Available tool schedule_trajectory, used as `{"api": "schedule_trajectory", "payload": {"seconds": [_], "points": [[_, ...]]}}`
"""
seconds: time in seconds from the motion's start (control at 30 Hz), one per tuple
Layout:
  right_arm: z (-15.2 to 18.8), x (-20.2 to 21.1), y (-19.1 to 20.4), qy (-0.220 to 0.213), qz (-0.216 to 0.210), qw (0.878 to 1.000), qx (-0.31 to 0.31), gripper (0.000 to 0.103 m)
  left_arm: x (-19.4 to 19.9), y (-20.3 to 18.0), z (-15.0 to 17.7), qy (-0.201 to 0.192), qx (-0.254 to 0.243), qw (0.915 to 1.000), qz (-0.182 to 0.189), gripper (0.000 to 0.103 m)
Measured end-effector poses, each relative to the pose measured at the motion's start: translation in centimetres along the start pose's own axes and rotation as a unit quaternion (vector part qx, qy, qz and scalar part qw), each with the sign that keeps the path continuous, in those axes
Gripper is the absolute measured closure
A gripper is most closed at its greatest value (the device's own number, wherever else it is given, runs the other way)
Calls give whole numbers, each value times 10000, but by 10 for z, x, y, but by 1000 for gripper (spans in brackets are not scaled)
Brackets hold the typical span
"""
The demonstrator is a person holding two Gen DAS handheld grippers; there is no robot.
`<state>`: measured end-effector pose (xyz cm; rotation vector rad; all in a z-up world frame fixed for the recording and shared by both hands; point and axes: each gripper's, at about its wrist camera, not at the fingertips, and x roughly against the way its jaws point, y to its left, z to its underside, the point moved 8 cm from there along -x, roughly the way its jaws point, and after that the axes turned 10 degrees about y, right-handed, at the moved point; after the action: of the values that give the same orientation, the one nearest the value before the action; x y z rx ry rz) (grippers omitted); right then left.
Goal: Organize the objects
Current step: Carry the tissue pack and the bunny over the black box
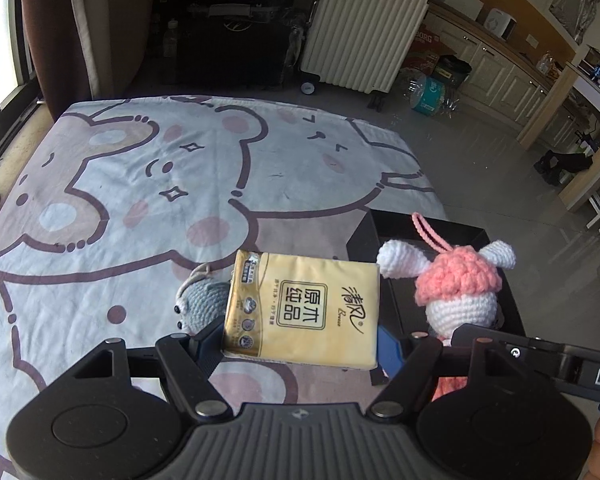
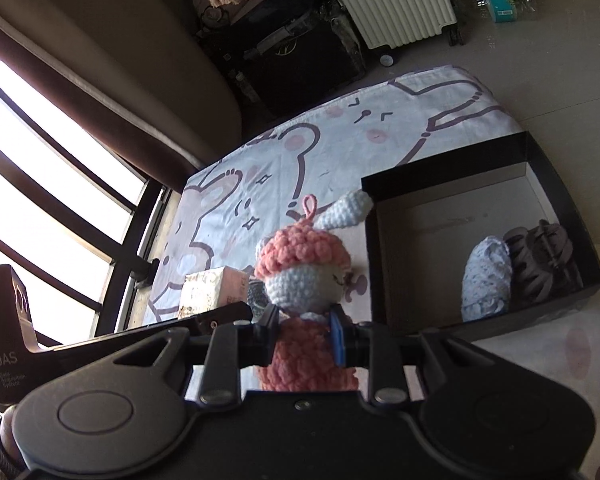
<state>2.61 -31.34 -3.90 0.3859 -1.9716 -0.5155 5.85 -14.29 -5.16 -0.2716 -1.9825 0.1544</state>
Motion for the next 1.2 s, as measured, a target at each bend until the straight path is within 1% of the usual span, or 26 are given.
{"api": "schedule_trajectory", "payload": {"seconds": [0.23,0.33,0.47,0.57,0.73,0.93,1.1,1.2], "points": [[-25,14,-14,-348,145,9993,-81,75,4,-15,-28,-214,1,9997,120,28],[-38,19,-17,-536,201,9983,-58,75,6,-22,-40,-341,-79,9994,16,28],[-53,18,-23,-750,214,9970,0,75,8,-29,-57,-423,-120,9990,11,28],[-58,11,-31,-800,168,9967,-17,75,11,-36,-69,-560,-162,9983,41,28],[-58,-16,-53,-623,196,9975,-252,75,5,-51,-82,-587,-93,9978,297,28],[-43,-56,-77,-133,411,9985,-341,75,-16,-71,-86,-587,33,9954,759,28],[-29,-76,-86,141,407,9984,-374,76,-42,-87,-81,-341,-39,9961,813,28],[-26,-80,-88,255,393,9983,-338,76,-55,-94,-78,-256,-95,9962,825,28]]}}
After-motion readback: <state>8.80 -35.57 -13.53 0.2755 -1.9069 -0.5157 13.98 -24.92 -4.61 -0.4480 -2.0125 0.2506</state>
